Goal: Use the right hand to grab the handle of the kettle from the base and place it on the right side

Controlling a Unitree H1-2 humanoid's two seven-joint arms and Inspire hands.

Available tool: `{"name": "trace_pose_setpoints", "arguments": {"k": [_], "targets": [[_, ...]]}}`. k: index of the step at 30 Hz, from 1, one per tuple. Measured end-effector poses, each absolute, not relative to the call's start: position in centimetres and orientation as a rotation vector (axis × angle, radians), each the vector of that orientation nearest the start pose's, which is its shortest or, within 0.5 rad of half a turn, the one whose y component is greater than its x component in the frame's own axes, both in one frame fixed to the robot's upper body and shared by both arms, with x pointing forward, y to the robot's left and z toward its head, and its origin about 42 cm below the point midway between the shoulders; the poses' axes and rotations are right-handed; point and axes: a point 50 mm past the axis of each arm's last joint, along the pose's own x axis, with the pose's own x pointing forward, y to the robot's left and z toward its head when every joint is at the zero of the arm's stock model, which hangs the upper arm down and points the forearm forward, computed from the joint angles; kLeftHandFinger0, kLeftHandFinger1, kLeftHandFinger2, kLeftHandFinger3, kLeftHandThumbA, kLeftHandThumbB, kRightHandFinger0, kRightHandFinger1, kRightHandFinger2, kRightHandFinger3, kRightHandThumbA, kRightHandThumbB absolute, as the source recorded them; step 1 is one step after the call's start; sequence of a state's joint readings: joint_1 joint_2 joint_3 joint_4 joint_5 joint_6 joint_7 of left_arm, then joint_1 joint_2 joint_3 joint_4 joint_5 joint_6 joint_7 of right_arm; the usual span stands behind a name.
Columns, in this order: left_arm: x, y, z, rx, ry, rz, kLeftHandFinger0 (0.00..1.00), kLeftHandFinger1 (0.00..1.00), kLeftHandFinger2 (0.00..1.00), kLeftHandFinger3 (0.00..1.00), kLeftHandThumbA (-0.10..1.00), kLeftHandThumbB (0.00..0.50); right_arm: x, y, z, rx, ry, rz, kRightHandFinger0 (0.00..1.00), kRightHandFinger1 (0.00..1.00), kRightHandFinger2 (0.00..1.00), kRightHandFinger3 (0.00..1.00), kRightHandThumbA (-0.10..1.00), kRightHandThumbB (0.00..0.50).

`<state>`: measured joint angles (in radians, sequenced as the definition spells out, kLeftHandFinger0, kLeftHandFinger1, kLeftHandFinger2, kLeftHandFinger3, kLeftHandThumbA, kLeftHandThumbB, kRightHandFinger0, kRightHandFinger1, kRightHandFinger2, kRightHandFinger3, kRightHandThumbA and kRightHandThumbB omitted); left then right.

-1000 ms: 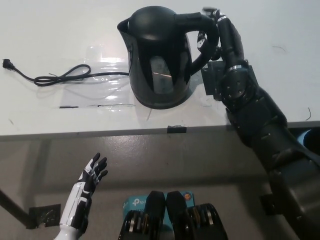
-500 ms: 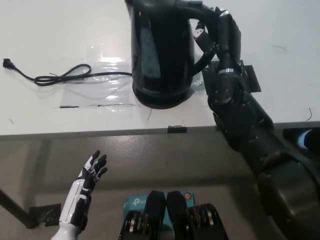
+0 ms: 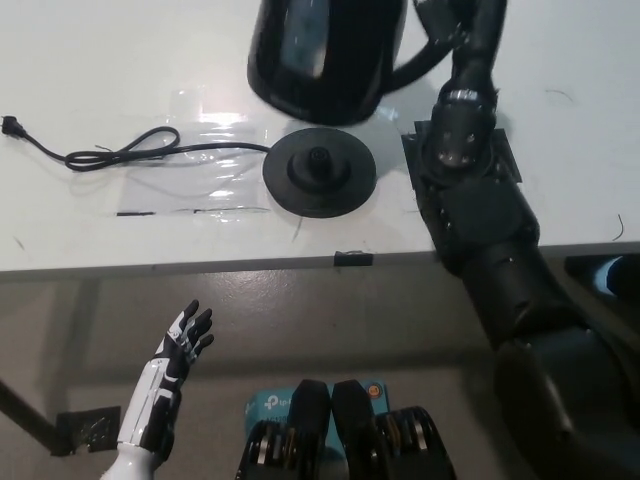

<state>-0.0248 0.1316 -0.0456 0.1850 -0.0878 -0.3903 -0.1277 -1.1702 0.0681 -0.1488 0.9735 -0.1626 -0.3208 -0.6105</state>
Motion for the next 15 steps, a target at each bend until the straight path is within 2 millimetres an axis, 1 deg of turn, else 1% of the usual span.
{"name": "trace_pose_setpoints", "arguments": {"k": [2,3,4,6,8,9,12,13,14,15], "targets": [[28.5,23.9,7.9,0.058,-0.222,-0.167,1.0,1.0,1.0,1.0,0.95,0.5,55.2,-10.3,36.0,0.088,-0.523,-0.36,0.0,0.03,0.44,0.52,-0.05,0.034],[28.5,24.0,7.9,0.059,-0.222,-0.167,1.0,1.0,1.0,1.0,0.95,0.5,55.1,-10.5,36.4,0.093,-0.535,-0.363,0.0,0.06,0.48,0.6,-0.05,0.032],[28.6,24.0,8.0,0.061,-0.224,-0.168,1.0,1.0,1.0,1.0,0.95,0.5,55.1,-11.0,37.0,0.094,-0.555,-0.371,0.0,0.08,0.49,0.63,-0.04,0.032],[28.7,24.2,8.1,0.066,-0.226,-0.169,1.0,1.0,1.0,1.0,0.95,0.5,55.2,-12.0,37.3,0.083,-0.57,-0.384,0.0,0.06,0.46,0.59,-0.04,0.039],[28.7,24.2,8.1,0.068,-0.226,-0.169,1.0,1.0,1.0,1.0,0.96,0.5,55.4,-13.1,37.2,0.065,-0.573,-0.399,0.0,0.0,0.38,0.5,-0.03,0.048],[28.7,24.2,8.1,0.068,-0.225,-0.169,1.0,1.0,1.0,1.0,0.96,0.5,55.5,-13.8,37.0,0.053,-0.573,-0.41,0.0,0.0,0.36,0.44,-0.02,0.045],[28.7,24.2,8.1,0.068,-0.225,-0.169,1.0,1.0,1.0,1.0,0.94,0.5,55.8,-15.3,36.3,0.011,-0.562,-0.43,0.0,0.0,0.38,0.45,-0.02,0.046],[28.7,24.2,8.1,0.068,-0.225,-0.169,1.0,1.0,1.0,1.0,0.94,0.5,55.9,-16.0,35.9,-0.012,-0.557,-0.437,0.0,0.0,0.37,0.41,-0.03,0.055],[28.7,24.2,8.1,0.068,-0.225,-0.169,1.0,1.0,1.0,1.0,0.95,0.5,56.0,-16.6,35.5,-0.033,-0.551,-0.444,0.0,0.0,0.37,0.46,-0.02,0.055],[28.7,24.2,8.1,0.068,-0.225,-0.169,1.0,1.0,1.0,1.0,0.95,0.5,56.1,-17.4,35.0,-0.06,-0.541,-0.453,0.0,0.01,0.37,0.27,-0.02,0.041]]}}
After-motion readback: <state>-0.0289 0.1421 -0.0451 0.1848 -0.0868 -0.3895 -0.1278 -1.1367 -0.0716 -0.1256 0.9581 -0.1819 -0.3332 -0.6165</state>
